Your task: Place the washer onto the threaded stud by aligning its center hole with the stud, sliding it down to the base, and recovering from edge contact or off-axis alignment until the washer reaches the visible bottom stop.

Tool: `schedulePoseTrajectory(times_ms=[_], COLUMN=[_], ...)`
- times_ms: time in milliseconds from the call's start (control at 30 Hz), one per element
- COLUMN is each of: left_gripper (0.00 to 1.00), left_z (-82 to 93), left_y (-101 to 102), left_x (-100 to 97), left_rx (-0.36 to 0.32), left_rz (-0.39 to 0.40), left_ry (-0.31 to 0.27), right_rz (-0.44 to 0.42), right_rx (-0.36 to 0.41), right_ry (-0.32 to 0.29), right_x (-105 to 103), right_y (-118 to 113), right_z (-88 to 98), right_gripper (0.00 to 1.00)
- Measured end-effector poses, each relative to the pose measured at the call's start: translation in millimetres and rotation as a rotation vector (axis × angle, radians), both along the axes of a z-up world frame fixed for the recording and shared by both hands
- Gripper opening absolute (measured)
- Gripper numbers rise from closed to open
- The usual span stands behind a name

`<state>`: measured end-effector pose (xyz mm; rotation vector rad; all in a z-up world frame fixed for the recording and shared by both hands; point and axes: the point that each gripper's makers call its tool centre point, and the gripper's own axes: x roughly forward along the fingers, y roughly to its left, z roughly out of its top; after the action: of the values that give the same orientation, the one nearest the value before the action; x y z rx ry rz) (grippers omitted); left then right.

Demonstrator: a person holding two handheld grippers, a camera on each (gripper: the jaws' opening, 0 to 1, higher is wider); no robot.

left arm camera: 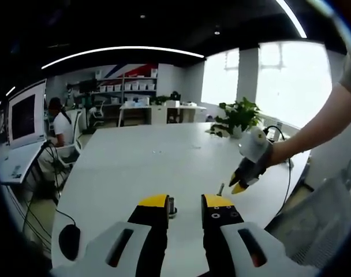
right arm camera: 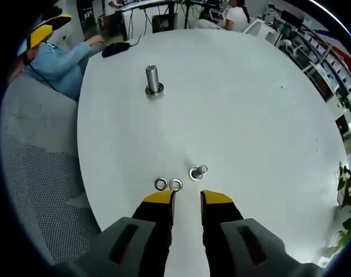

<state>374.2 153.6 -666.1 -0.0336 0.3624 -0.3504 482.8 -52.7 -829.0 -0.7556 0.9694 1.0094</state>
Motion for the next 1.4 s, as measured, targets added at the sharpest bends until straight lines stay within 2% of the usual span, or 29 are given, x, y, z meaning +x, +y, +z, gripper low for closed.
schedulePoseTrajectory(times_ms=[467, 833, 1067, 1400], left_gripper=[0.2, 0.2, 0.2, 0.2], left_z=[1.9, 2.8, 4.2, 2.6], left_y=[3.2, 2.6, 5.1, 7.3], left_x=[0.3, 1.0, 0.8, 1.1], left_rx=[0.001, -0.006, -0.006, 0.003], left_rz=[0.012, 0.009, 0.023, 0.031], left_ry=[-0.011, -0.012, -0.018, -0.016], right_rz=[0.002, -0.042, -0.057, -0.049], right_rx=[-0.013, -0.004, -0.006, -0.011], right_ry=[0.006, 0.008, 0.019, 0.029], right_x=[-6.8, -7.7, -10.3, -10.4], right_y=[4.1, -0.4, -3.3, 7.3], right_z=[-2.9, -1.4, -8.3, -18.9], right_gripper=[0.2, 0.2, 0.2, 0.2])
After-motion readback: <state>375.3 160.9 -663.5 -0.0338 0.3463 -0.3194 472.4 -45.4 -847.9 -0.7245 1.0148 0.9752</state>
